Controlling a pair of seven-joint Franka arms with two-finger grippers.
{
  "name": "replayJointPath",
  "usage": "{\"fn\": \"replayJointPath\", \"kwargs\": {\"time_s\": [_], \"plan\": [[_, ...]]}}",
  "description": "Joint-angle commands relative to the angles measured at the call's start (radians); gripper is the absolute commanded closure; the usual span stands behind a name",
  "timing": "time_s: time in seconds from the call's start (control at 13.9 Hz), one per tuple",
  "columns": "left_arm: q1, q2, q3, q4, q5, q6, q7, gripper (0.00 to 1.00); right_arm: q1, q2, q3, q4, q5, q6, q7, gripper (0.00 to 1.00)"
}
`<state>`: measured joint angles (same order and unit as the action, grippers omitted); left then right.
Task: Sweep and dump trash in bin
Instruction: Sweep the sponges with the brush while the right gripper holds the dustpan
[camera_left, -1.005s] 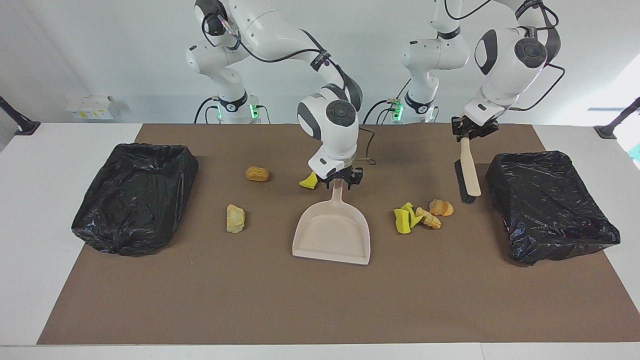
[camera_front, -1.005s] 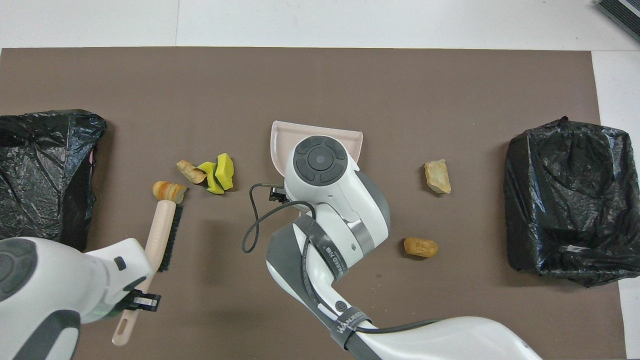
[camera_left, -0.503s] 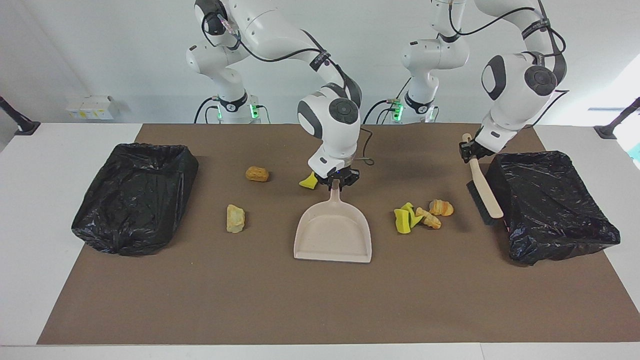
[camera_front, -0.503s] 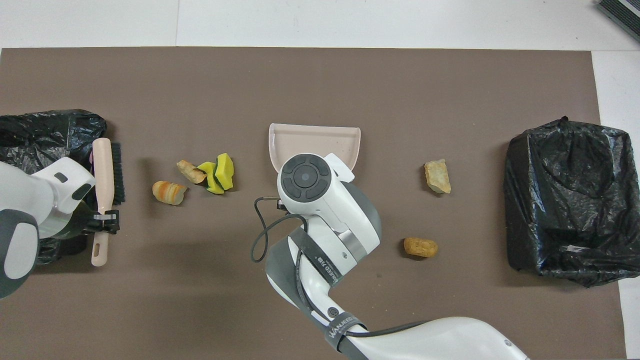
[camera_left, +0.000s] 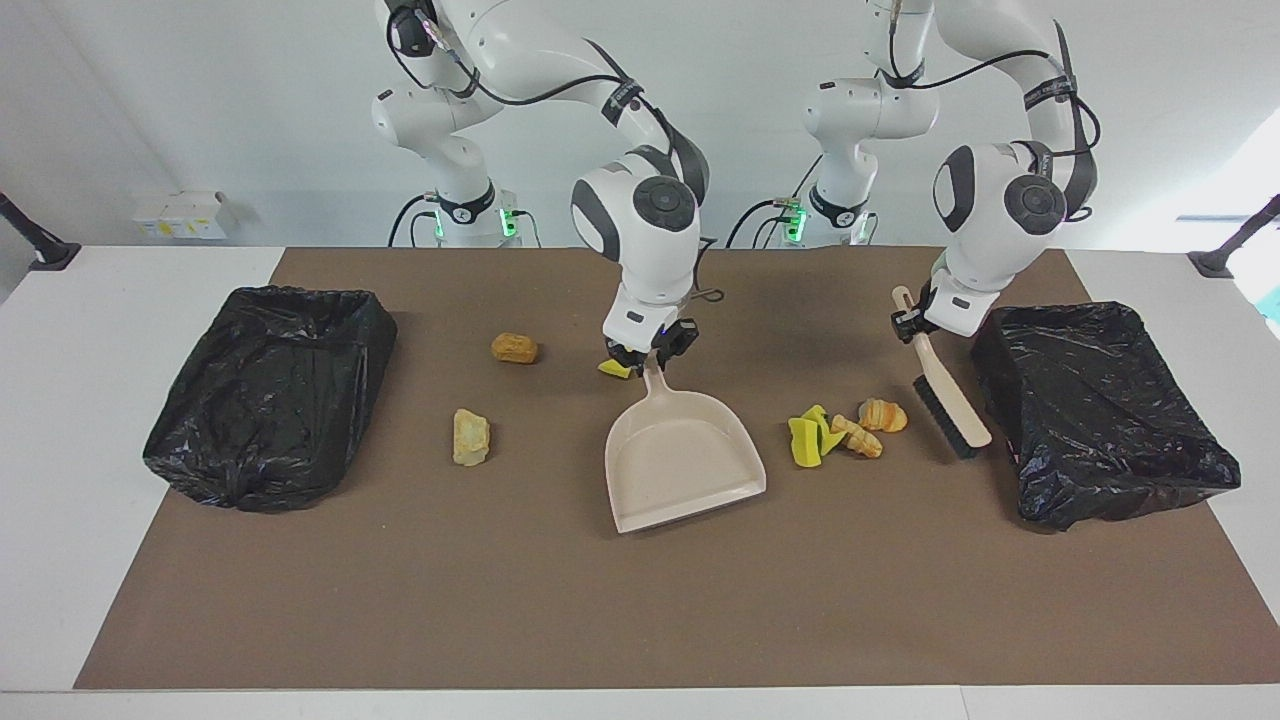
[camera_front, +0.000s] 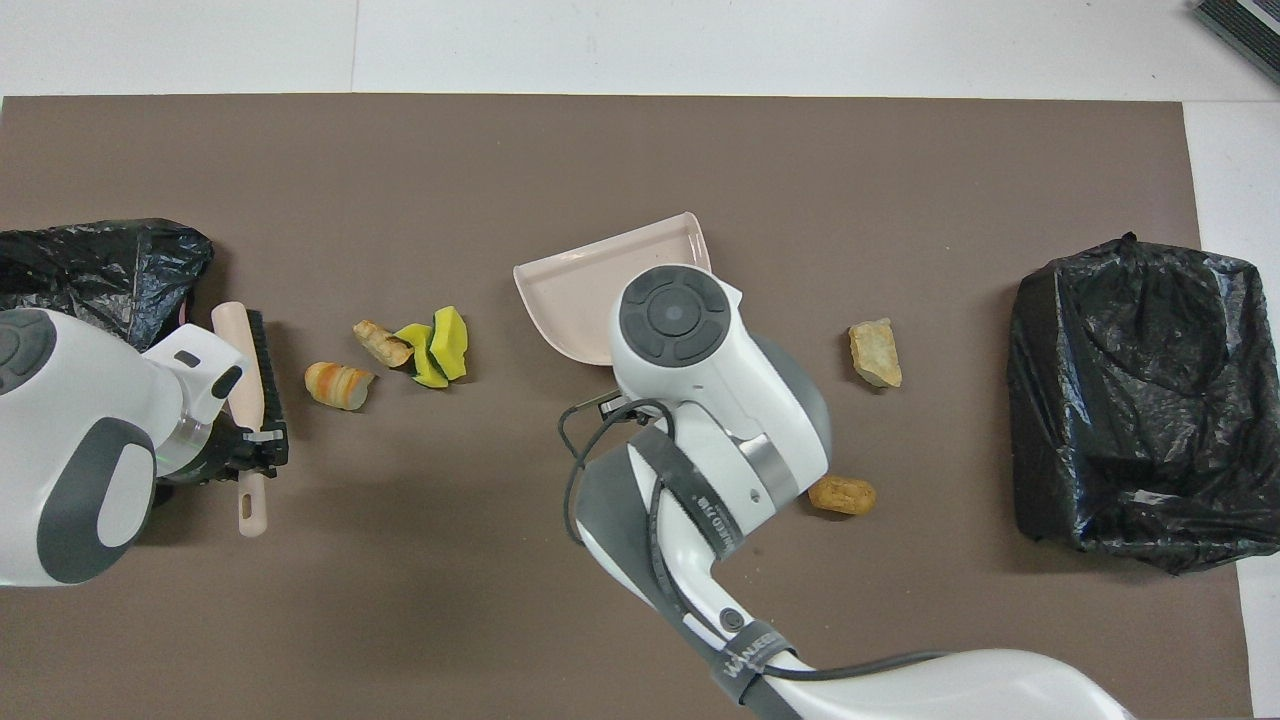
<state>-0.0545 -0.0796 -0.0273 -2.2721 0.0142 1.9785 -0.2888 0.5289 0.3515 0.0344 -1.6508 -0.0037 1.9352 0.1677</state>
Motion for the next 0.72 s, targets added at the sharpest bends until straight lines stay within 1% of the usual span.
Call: {"fn": "replayJointPath", "kwargs": {"time_s": [0.0,0.29,0.5,0.65], "plan": [[-0.048,-0.029,0.01,-0.056,0.01,0.031,-0.021,1.0,-0.07,-0.029,0.009,-0.021,0.005,-0.028,-0.248,1.0],[-0.07,-0.026,0.009,-0.058,0.01,0.052,-0.021,1.0,-0.104,-0.025,0.007,-0.024,-0.013,-0.022,-0.541,1.0],[-0.123,-0.015,0.009,-0.058,-0.002,0.095,-0.026,1.0,-0.112,-0.02,0.007,-0.029,-0.015,-0.005,-0.787,1.0],[-0.168,-0.015,0.009,-0.06,-0.031,0.123,-0.027,1.0,-0.103,0.0,0.009,-0.03,-0.051,0.004,-0.89,1.0]]}}
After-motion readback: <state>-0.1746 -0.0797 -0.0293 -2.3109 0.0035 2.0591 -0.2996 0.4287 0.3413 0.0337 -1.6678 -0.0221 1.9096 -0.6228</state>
